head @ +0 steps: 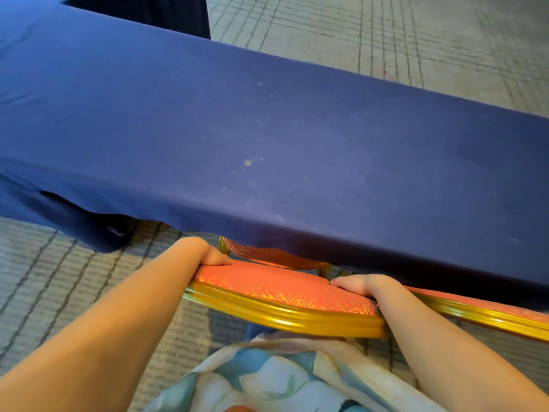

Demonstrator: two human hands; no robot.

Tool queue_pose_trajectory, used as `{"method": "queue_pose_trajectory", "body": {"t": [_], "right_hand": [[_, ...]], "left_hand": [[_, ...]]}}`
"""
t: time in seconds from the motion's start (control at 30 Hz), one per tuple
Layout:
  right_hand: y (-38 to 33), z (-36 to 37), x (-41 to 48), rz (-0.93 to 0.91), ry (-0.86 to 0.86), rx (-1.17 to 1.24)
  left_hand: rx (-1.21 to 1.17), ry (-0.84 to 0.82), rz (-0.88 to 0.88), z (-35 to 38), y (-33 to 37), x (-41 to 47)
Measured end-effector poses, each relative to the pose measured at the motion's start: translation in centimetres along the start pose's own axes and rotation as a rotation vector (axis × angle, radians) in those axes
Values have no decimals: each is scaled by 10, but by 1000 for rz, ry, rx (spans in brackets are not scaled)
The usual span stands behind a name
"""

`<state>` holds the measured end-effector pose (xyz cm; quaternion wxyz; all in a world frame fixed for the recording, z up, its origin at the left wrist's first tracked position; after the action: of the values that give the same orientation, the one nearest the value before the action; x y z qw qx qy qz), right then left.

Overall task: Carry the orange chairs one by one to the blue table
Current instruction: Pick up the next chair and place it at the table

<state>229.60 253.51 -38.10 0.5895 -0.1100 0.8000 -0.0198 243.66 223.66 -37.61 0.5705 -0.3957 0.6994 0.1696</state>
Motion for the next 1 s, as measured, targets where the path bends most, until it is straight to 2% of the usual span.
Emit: {"method": "queue_pose_trajectory", "body": {"t": [0.17,0.27,0.53,0.77,1.0], "right_hand": [[-43,-9,-23,-40,-19,-55],[-67,-4,-36,-100,108,-87],[-209,33,-78,-458,397,138],[-363,94,-132,-779,602,115],[-529,183,-183,-1043,557,83]], "left_hand": [[-112,98,46,-21,-20,-30],[-182,197,134,-25,-39,-41],[-461,441,314,-26,-130,-63],[-852,558,399,-27,-281,-64],[-1199,749,306,-11,-477,-90]]}}
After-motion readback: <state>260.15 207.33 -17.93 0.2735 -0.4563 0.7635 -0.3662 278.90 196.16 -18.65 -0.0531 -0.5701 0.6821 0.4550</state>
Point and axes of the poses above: each hand's wrist, its own x-axis towards the middle knuckle, its own z-axis out of the palm, y = z × x, the point moved 2 cm from there along x, towards the middle knuckle, and after that the axes turned 11 degrees about -z, right-handed, at the moved point
